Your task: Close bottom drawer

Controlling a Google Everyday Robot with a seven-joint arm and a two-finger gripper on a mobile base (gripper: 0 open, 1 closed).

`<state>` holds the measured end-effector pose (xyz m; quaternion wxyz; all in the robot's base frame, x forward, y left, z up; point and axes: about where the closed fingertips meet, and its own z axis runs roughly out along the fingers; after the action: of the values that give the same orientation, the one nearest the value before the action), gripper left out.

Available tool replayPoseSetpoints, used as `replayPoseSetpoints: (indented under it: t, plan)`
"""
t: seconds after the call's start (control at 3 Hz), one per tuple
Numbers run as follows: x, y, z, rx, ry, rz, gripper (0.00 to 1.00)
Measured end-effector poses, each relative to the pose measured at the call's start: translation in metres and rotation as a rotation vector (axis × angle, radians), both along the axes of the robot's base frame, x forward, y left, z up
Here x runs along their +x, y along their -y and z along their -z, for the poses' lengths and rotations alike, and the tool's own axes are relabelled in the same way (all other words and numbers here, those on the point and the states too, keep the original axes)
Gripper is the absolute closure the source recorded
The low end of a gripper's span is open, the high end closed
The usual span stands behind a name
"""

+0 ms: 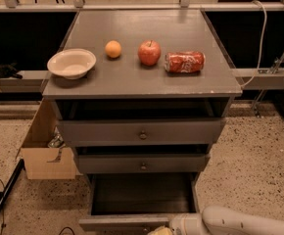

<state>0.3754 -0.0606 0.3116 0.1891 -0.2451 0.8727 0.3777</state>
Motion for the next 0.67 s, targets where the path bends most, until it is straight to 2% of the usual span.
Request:
replayPoseSetpoints:
  t: [0.33, 0.67]
  plan:
    - [-0.007, 0.014, 0.032, -0.046, -0.025, 0.026, 0.00]
    - [-0.021, 0.030, 0.051, -0.077, -0.025, 0.057, 0.00]
